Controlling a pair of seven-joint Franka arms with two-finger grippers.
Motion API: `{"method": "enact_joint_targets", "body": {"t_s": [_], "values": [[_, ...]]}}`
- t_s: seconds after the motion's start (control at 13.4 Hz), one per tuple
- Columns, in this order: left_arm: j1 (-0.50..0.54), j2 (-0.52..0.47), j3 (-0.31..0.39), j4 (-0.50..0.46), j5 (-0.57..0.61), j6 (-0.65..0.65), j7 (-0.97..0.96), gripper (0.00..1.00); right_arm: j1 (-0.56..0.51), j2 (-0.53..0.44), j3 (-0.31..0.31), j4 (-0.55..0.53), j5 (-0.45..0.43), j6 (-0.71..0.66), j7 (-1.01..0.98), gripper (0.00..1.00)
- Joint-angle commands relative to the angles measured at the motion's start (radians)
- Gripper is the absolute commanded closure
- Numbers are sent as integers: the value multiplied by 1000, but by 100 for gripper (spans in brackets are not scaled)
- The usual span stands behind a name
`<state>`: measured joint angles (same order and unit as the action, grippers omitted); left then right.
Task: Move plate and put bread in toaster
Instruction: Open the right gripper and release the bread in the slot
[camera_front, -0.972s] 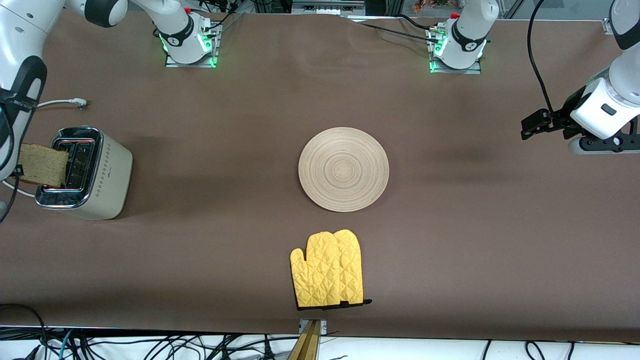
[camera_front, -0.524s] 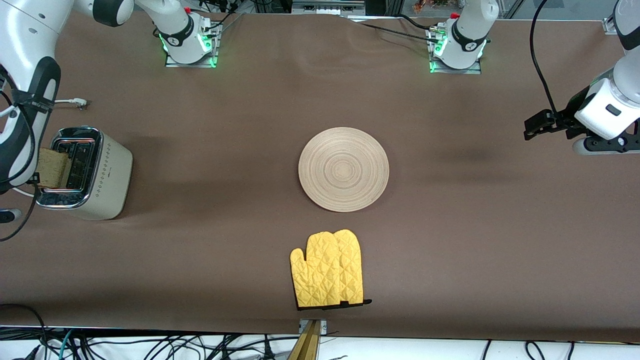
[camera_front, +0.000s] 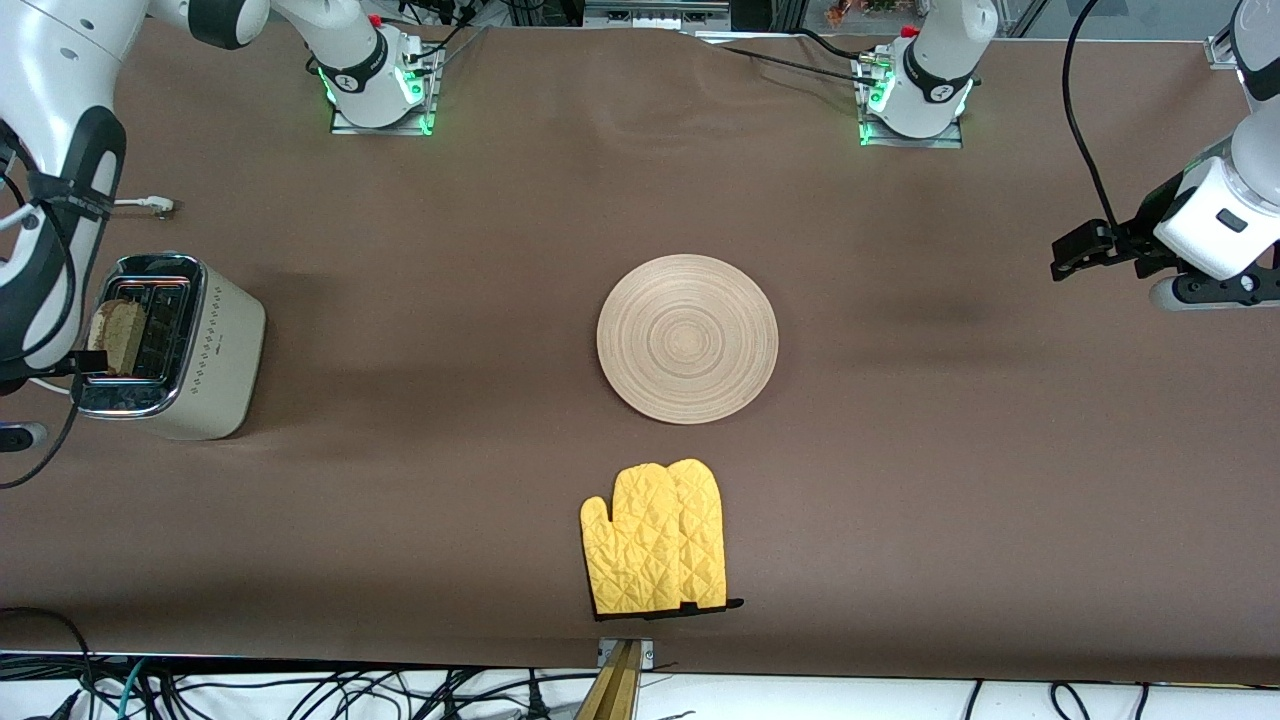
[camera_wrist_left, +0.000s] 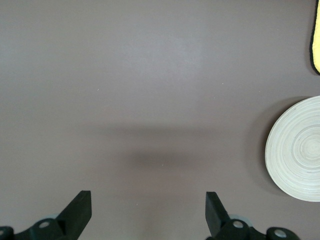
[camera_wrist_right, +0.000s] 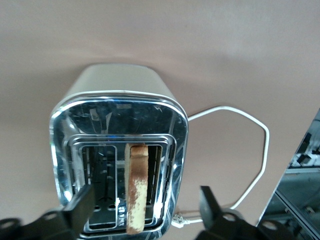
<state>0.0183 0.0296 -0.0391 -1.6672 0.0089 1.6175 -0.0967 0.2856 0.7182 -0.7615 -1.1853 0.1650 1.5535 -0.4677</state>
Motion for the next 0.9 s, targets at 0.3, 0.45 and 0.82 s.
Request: {"method": "enact_joint_targets", "body": {"t_s": [0.3,0.45,0.82], "values": [[14,-5,-5,20,37,-18,12,0,64,-66,2,24,195,-29,-5,0],[14,-5,-7,20,37,-18,12,0,98,-85,4,24,195,-29,-3,0],[12,-5,-13,18,39,-13,11,0,97,-215,164,-28,140,-10,24,0]]}}
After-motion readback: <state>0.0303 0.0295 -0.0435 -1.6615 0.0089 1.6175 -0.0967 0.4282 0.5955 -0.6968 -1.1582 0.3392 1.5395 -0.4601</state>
